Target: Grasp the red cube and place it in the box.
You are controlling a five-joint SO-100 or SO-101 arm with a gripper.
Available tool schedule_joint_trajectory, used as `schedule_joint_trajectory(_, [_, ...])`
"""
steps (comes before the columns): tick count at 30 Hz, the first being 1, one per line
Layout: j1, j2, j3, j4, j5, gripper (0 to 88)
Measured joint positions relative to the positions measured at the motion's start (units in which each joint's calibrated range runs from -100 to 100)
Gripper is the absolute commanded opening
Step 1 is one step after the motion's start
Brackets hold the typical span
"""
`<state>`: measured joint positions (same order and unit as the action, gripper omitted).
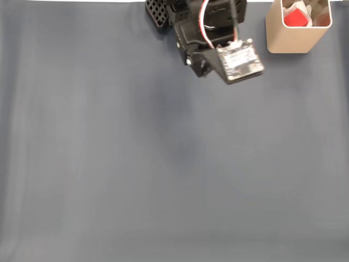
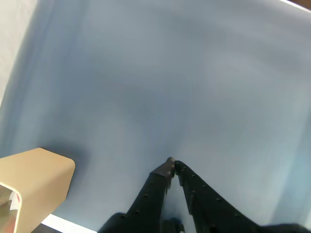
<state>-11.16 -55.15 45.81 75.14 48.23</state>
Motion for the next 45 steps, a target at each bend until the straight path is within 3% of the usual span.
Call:
schedule_joint_trajectory(32, [8.3, -29.7, 35.2, -14.8, -4.2, 0.1])
schedule_joint_trajectory(45, [10.8, -43.7, 49.0, -14.6, -4.2, 0.1])
